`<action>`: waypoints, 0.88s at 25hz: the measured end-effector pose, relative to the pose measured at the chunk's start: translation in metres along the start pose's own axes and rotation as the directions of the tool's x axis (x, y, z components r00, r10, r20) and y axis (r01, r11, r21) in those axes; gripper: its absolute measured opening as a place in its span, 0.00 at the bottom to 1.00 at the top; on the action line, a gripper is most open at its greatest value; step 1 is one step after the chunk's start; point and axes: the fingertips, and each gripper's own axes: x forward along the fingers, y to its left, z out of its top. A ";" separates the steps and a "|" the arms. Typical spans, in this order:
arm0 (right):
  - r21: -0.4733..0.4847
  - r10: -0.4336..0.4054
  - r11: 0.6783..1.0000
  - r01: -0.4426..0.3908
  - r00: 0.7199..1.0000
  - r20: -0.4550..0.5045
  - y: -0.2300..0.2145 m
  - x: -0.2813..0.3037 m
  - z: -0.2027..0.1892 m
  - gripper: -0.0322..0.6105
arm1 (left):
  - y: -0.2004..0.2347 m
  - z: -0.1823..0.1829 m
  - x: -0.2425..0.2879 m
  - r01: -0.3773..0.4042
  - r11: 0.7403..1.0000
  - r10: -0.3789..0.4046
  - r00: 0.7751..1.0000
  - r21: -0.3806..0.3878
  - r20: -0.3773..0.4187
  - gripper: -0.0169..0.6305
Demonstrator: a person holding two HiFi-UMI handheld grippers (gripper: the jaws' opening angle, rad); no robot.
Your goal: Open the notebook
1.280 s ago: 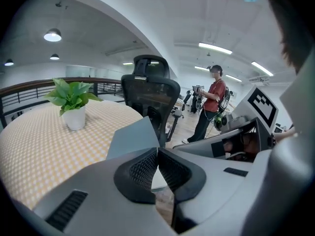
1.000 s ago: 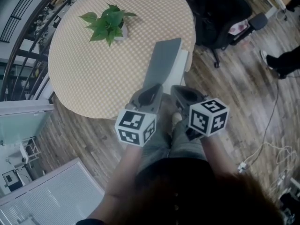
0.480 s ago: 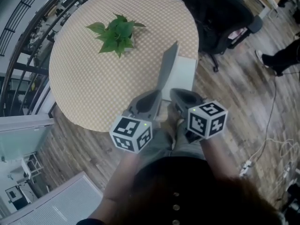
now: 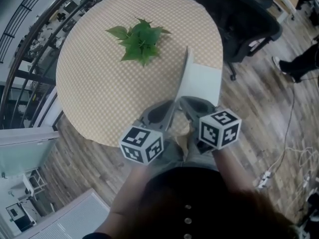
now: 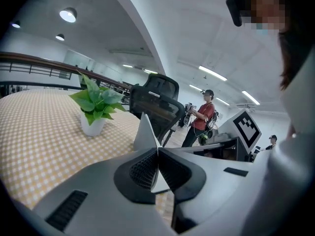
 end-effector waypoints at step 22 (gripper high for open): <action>0.033 -0.041 0.999 0.043 0.998 -0.043 0.027 0.061 -0.025 0.07 | 0.064 -0.031 -0.031 0.032 0.991 -0.040 0.997 -0.129 -0.061 0.05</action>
